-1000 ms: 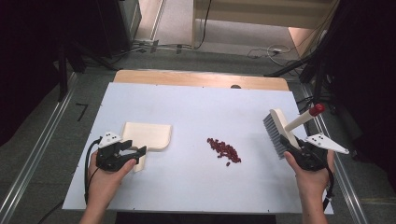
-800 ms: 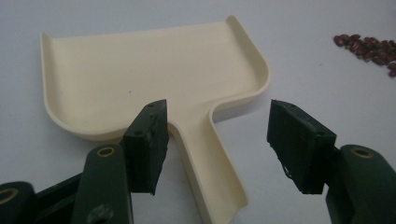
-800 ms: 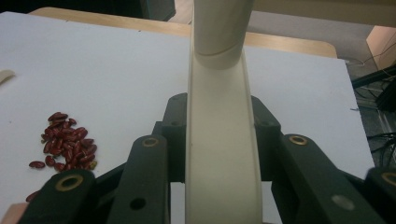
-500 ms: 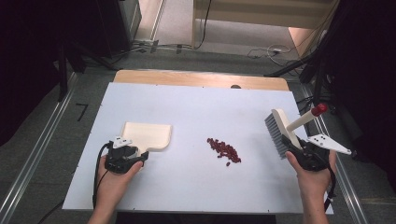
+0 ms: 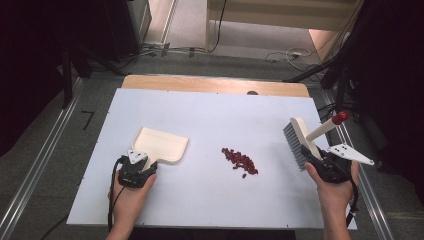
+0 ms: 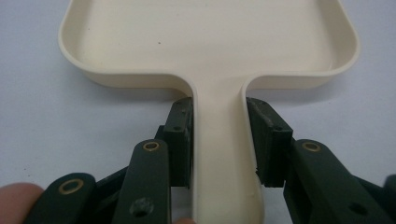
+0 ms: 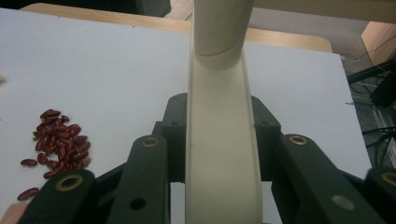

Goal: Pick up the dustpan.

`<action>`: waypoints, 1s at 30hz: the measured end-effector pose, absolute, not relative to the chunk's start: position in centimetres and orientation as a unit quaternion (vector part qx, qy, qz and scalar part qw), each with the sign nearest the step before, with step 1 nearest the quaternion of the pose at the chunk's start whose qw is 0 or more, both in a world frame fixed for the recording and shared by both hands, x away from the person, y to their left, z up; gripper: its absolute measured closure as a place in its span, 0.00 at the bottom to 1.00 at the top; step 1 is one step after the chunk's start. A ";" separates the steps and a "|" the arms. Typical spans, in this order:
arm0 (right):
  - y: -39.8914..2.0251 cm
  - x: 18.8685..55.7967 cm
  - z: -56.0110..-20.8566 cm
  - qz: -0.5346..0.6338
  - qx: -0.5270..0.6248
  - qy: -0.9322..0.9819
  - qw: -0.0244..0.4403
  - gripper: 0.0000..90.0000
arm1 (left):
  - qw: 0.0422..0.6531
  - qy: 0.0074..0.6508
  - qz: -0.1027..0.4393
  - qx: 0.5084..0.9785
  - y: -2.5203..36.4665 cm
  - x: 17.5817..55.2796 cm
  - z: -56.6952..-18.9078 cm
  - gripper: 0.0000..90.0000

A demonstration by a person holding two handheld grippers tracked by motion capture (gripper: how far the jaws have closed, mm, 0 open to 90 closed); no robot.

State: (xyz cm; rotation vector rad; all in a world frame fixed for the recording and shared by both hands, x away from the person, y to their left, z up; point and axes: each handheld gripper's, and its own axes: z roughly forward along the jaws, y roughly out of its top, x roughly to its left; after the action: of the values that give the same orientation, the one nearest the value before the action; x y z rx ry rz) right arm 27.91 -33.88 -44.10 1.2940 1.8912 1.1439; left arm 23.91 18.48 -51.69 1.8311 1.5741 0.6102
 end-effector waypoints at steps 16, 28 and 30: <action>-33.8 27.9 -44.0 0.430 0.481 0.708 0.287 0.72 | 0.342 0.546 0.243 0.726 19.7 23.9 -51.0 0.74; -34.0 27.9 -43.7 0.438 0.481 0.705 0.282 0.72 | 0.358 0.504 0.247 0.746 19.5 23.8 -49.1 0.74; -33.9 27.8 -43.7 0.437 0.482 0.706 0.280 0.72 | 0.358 0.498 0.247 0.750 19.3 23.8 -48.7 0.74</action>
State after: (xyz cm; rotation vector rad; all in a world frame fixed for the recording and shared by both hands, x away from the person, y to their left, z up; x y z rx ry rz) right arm 27.83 -33.88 -43.67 1.2924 1.8928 1.1727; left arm 23.83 19.33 -48.69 1.9353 1.2844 0.6362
